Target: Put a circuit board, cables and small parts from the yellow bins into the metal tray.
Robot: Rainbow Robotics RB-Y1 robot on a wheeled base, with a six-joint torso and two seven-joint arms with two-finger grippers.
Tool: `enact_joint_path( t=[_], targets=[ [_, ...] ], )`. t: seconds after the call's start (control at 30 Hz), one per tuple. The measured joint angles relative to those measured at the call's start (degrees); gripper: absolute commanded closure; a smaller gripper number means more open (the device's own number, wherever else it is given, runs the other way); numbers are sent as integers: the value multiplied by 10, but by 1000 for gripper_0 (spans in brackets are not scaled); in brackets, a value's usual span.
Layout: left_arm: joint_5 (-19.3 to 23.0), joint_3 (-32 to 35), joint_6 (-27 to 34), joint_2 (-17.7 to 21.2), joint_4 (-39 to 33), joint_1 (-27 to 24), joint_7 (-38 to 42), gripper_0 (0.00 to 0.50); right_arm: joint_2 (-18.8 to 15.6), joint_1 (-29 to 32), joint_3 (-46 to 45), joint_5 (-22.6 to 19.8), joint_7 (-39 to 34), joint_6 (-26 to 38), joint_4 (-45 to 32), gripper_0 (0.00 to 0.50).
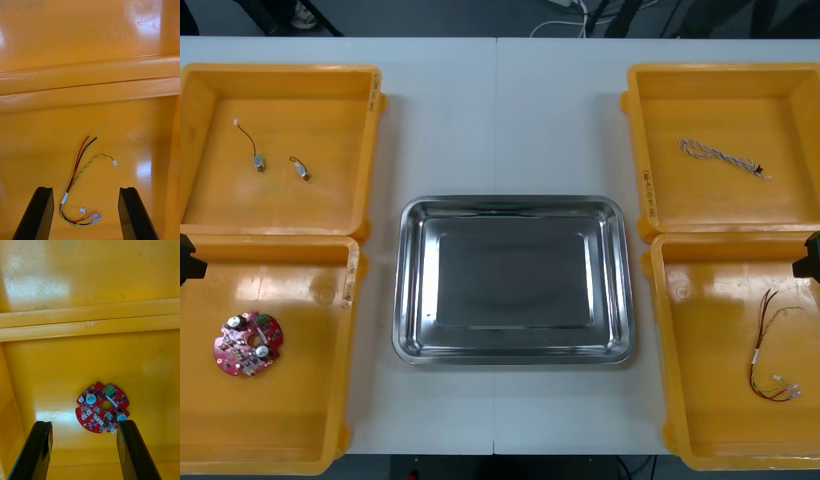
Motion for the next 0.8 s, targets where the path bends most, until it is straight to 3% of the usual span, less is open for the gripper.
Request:
enact_joint_path(
  t=[0.8],
  targets=[
    [0,0,0,0,0,0,0,0,0,0,0,0,0,0,0,0]
  ],
)
